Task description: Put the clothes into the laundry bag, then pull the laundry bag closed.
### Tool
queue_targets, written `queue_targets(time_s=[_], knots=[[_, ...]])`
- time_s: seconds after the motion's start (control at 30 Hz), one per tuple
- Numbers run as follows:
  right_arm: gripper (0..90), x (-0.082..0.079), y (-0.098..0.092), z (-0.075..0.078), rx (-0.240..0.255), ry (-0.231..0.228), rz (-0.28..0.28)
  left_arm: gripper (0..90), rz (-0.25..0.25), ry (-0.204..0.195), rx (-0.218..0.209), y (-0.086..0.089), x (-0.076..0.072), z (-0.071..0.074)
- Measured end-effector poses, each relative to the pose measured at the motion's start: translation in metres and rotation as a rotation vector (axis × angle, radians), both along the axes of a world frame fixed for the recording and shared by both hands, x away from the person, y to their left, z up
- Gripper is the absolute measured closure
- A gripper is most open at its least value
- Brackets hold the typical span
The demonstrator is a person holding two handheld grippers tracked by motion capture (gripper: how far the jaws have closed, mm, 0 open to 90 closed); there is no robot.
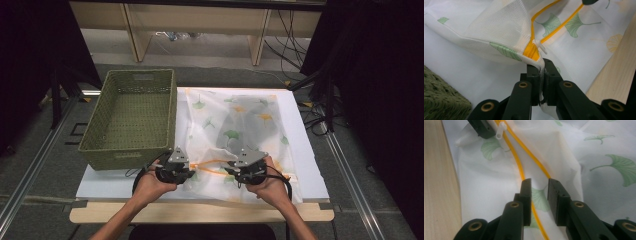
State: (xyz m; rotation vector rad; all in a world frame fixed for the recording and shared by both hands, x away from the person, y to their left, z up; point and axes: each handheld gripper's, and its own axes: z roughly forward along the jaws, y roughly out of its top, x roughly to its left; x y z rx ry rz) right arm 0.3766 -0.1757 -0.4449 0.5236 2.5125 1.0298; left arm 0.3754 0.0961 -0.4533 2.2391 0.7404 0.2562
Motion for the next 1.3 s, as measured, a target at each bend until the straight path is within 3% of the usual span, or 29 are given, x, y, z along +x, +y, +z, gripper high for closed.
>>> queue_targets(time_s=[0.23,0.43,0.6,0.73,0.87,0.93,1.1,1.3], knots=[[73.2,-0.001,0.005,-0.007,-0.023,0.006,0.006,84.8,-0.009,-0.006,0.009,-0.001,0.0,0.001],[71.4,-0.001,0.007,-0.007,-0.011,-0.01,0.007,84.4,-0.015,-0.01,0.015,-0.001,0.001,0.001],[69.8,-0.002,0.014,-0.011,-0.025,0.003,0.011,83.2,-0.043,-0.03,0.028,-0.002,0.0,0.001],[69.9,-0.003,0.024,-0.013,-0.033,-0.001,0.035,78.4,-0.043,-0.043,0.024,0.0,0.001,0.002],[69.8,-0.006,0.036,-0.015,-0.054,-0.003,0.058,73.4,-0.009,-0.034,0.031,0.004,0.002,0.001],[69.8,-0.005,0.039,-0.016,-0.059,-0.021,0.066,74.4,-0.018,-0.027,0.033,0.005,0.003,0.001],[69.6,-0.005,0.042,-0.017,-0.049,-0.002,0.064,71.3,0.002,0.001,0.021,0.008,0.007,0.0],[69.5,-0.005,0.046,-0.016,-0.048,-0.023,0.068,76.7,0.004,-0.016,0.017,0.011,0.008,0.004]])
